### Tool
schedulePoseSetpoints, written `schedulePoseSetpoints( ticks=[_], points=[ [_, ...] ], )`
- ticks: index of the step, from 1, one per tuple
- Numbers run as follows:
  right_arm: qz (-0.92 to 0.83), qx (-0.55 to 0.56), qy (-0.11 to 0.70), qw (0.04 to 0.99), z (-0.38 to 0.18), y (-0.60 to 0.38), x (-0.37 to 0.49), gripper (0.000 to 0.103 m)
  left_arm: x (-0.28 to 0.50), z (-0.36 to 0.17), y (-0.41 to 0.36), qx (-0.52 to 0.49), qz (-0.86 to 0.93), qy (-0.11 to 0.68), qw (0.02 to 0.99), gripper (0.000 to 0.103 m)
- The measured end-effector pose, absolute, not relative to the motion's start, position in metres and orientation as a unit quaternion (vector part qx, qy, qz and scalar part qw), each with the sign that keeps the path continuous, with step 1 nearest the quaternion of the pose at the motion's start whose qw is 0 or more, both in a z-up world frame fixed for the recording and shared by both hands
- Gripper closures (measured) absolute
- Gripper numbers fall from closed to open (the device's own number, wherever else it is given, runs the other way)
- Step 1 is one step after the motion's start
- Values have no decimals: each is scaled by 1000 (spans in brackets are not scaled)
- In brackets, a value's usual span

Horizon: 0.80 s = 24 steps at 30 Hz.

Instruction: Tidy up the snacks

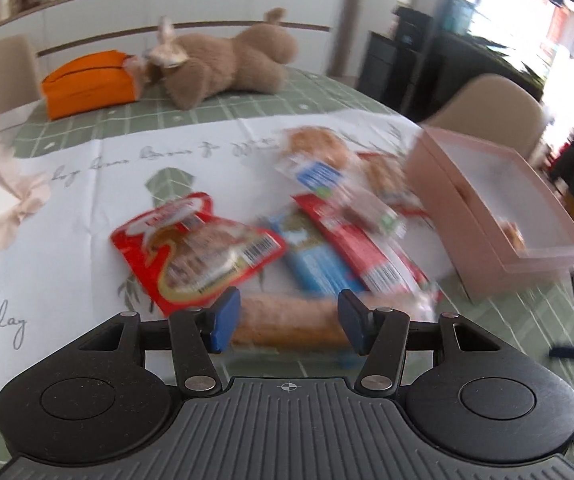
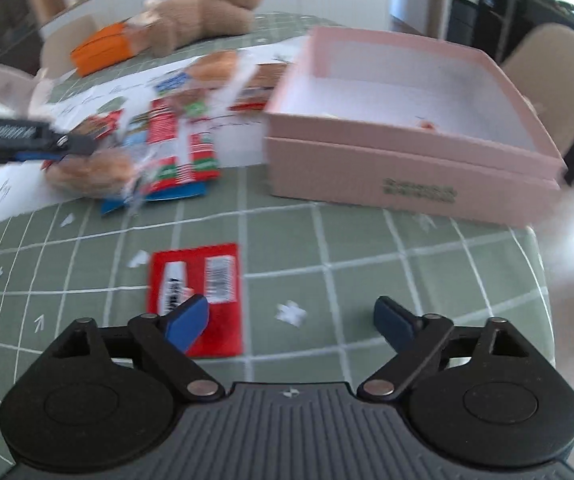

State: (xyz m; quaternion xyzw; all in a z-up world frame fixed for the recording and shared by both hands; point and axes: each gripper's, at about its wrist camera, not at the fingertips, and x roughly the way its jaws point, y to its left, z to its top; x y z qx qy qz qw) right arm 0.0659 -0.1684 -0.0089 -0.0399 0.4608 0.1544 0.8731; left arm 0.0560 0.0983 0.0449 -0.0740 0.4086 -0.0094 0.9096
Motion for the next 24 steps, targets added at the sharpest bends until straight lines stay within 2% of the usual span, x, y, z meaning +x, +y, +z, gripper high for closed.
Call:
schedulePoseSetpoints(
  ticks=[4,6,10,12,19,24],
  points=[
    [136,-37,445,885,-15,-179,62,0,36,36,101,-95,-13,441,892,46],
    [130,-45,435,890,-18,-179,59,0,29,31,113,-153,9,446,882,46],
    [120,-53,412,901,-20,-177,57,0,29,28,144,-342,23,421,839,46],
    [115,-50,404,906,-22,-175,56,0,34,25,150,-386,43,419,821,46],
    [107,-45,389,914,-23,-173,49,0,72,11,144,-396,109,411,814,44],
    [112,-46,388,914,-24,-172,47,0,90,15,127,-320,116,417,843,44]
  ],
)
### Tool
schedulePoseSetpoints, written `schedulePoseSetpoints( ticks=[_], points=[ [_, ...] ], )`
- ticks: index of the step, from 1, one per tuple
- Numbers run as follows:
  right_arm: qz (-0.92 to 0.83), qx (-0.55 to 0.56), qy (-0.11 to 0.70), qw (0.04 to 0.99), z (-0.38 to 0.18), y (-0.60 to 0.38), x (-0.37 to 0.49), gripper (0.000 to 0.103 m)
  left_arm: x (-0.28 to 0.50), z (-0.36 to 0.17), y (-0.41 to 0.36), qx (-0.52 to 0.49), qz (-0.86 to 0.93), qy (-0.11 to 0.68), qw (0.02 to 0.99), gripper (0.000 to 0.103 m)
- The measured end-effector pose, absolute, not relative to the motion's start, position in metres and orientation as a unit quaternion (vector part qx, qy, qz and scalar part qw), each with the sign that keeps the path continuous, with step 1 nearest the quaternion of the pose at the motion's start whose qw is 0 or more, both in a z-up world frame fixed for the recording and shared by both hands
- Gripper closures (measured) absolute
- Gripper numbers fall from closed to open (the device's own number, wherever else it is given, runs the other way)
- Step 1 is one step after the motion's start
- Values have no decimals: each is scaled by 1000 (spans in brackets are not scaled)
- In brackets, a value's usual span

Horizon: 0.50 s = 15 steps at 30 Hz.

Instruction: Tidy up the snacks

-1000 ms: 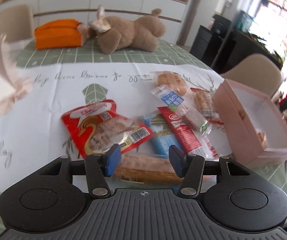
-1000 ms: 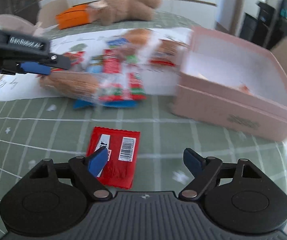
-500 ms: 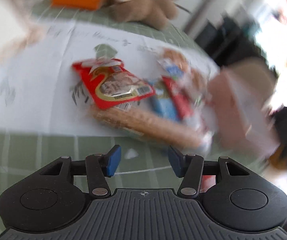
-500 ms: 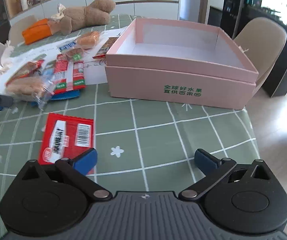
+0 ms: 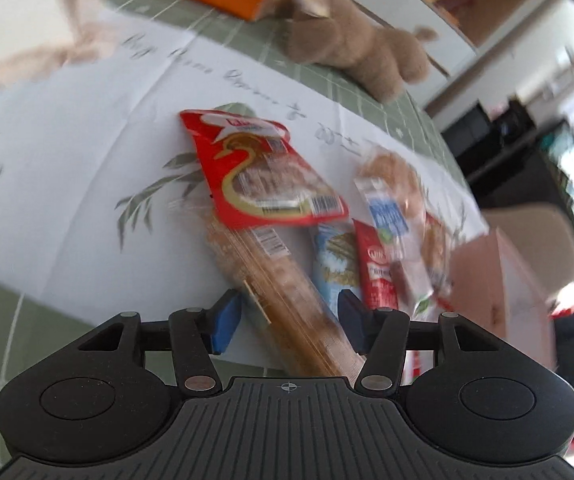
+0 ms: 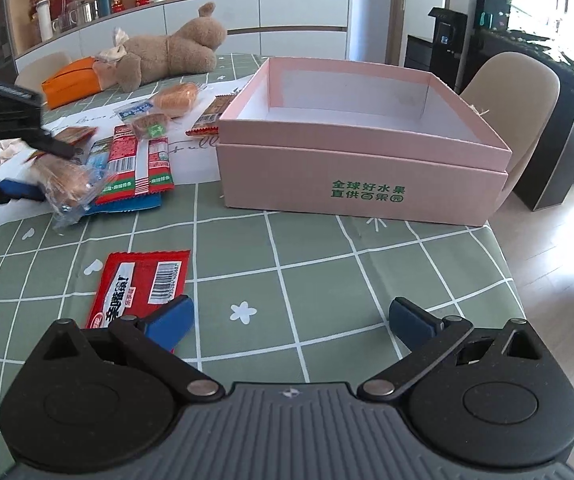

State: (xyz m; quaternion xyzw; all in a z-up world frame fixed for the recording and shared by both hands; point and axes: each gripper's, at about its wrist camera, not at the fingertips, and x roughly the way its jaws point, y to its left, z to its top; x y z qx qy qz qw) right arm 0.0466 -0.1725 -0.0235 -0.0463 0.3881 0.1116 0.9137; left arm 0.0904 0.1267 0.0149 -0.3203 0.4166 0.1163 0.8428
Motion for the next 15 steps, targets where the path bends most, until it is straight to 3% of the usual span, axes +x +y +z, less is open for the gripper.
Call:
schedulePoseSetpoints(
  ticks=[3,7,15],
  points=[
    [113,-46,386,914,-24,-172,45,0,88,18,112,-254,96,431,860,46],
    [118,-47,391,912,-23,-173,43,0,68,19,102,-208,44,451,867,59],
    [175,-78,432,881,-15,-167,54,0,0,22,104,-165,28,460,872,64]
  ],
)
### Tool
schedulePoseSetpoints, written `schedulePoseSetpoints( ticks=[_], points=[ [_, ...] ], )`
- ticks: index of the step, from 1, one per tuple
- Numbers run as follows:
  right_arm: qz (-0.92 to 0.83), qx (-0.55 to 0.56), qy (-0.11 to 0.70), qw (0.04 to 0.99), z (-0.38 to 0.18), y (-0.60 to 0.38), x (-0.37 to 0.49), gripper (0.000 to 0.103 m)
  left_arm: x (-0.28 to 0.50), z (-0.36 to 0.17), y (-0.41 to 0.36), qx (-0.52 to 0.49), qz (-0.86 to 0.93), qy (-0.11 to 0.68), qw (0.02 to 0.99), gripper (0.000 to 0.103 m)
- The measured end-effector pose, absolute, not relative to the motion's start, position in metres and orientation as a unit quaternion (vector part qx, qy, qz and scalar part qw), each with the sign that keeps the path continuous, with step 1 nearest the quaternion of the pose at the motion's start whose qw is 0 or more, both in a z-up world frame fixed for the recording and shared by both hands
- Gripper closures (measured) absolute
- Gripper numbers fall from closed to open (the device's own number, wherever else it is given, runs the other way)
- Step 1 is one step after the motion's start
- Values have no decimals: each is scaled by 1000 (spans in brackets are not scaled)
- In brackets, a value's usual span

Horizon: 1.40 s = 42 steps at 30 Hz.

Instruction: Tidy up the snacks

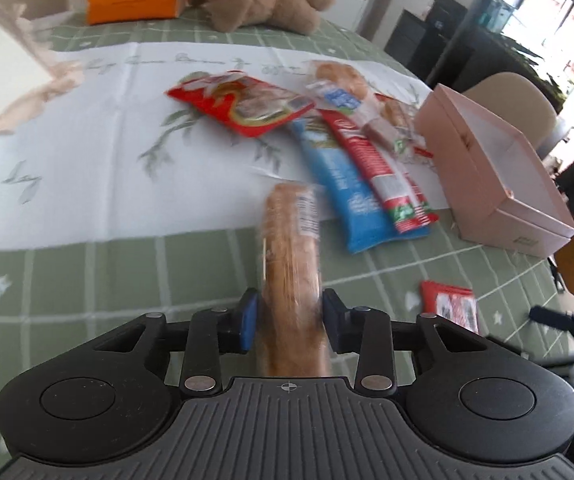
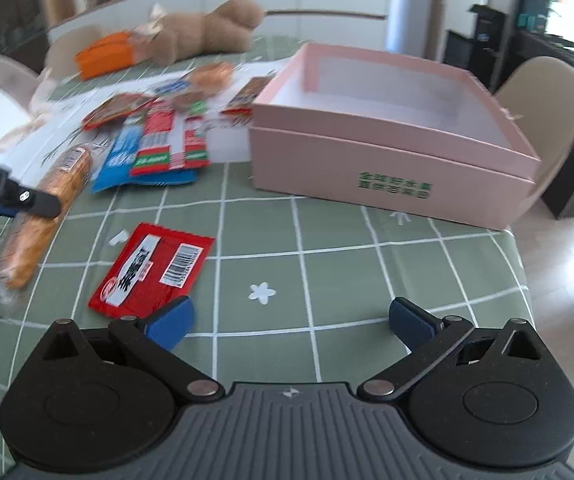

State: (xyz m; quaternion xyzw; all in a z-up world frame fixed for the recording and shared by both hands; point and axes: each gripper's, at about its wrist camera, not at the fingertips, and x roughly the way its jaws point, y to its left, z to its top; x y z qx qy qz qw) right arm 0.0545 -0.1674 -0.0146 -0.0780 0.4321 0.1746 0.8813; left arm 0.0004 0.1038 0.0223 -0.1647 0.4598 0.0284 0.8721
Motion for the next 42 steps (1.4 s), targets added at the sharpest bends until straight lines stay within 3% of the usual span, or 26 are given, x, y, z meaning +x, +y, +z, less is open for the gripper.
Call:
schedulePoseSetpoints(
  ticks=[3,8,12,17,19,23,28,30,42],
  points=[
    [204,-67,444,870,-2,-154,70,13,-11,22,108,-181,36,461,868,63],
    [268,-65,412,868,42,-104,102,18,-19,23,108,-163,49,466,868,62],
    [269,-77,397,874,63,-55,147,19,-24,23,110,-164,46,466,868,61],
    [207,-118,420,875,36,-12,218,19,-32,24,117,-179,44,463,867,60],
    [185,-111,442,871,22,-11,233,26,-36,26,120,-184,39,457,869,61],
    [219,-48,482,847,17,-24,225,61,-37,29,124,-189,31,447,873,61],
    [247,-57,486,836,28,-39,174,75,-30,30,117,-181,26,449,875,62],
    [271,-60,488,827,31,-46,150,87,-28,30,113,-175,24,450,875,62],
    [215,-26,521,826,11,-145,83,90,-15,52,58,-134,-54,440,886,62]
  ],
)
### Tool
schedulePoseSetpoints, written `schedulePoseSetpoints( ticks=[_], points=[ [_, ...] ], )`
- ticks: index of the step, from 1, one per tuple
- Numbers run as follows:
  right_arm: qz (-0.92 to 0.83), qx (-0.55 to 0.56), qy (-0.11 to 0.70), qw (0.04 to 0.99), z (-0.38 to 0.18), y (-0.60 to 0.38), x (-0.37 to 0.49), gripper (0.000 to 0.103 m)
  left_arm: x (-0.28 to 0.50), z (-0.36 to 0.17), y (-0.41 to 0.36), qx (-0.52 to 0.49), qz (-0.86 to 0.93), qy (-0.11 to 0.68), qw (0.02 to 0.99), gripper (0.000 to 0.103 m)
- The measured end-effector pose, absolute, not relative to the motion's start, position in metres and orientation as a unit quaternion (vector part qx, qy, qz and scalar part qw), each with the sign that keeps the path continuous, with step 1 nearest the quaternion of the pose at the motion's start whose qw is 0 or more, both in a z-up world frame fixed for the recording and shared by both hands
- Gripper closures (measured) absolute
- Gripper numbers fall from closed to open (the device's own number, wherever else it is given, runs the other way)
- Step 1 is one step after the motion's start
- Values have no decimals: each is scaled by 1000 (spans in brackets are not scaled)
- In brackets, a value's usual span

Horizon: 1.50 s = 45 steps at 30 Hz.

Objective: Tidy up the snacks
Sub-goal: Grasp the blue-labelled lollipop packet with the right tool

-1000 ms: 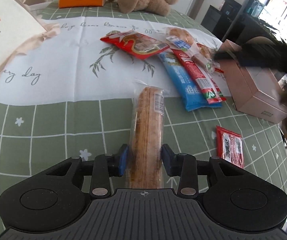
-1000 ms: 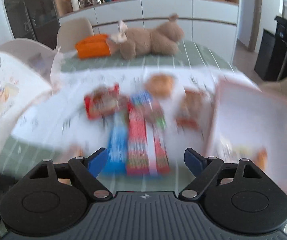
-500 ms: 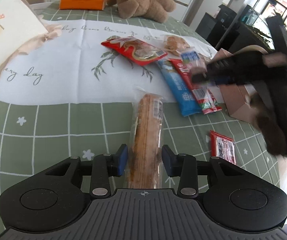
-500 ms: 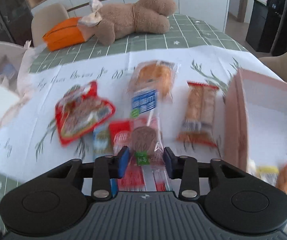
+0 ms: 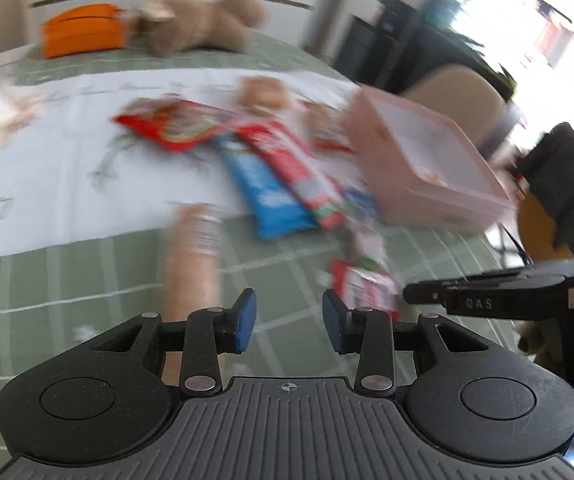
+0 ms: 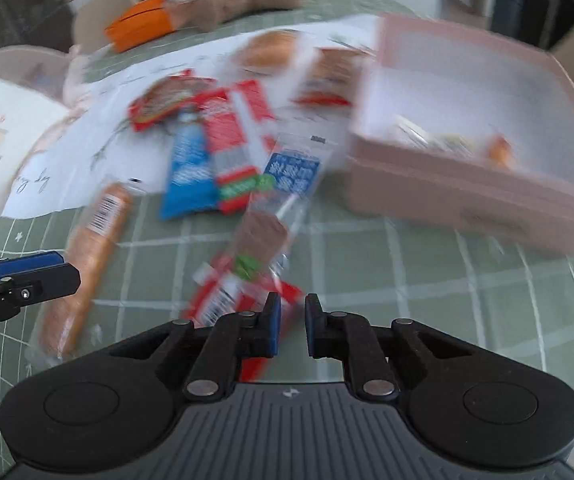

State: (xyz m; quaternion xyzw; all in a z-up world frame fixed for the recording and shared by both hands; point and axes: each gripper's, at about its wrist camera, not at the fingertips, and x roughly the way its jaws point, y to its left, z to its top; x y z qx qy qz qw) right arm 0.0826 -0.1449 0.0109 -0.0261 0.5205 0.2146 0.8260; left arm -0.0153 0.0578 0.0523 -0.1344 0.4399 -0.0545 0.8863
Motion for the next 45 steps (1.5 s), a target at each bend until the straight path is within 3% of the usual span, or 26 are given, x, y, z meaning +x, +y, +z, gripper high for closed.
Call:
schedulePoseSetpoints(
  ticks=[8,10,12,19,28,29,30,32,45],
  points=[
    [153,-39,495,855,8,-191,57,88,16,36,-22,-44,-115,463,878,62],
    [141,-32,489,860,9,-199,55,78,22,32,-39,1,-112,464,879,60],
    [134,-18,484,865,12,-204,55,57,27,26,-49,42,-98,471,876,60],
    [145,40,454,878,29,-200,70,36,31,23,-34,45,-84,482,871,58],
    [203,-18,460,864,4,-110,104,36,10,30,31,-17,-37,496,868,62],
    [205,-32,458,865,1,-102,105,39,7,31,36,-26,-44,492,869,62],
    [206,-41,458,864,-2,-98,105,53,4,33,39,-35,-53,486,871,62],
    [207,-61,453,865,-3,-93,101,67,1,37,41,-40,-65,478,875,62],
    [166,-78,450,874,0,-191,23,64,19,29,12,13,-121,484,867,59]
  ],
)
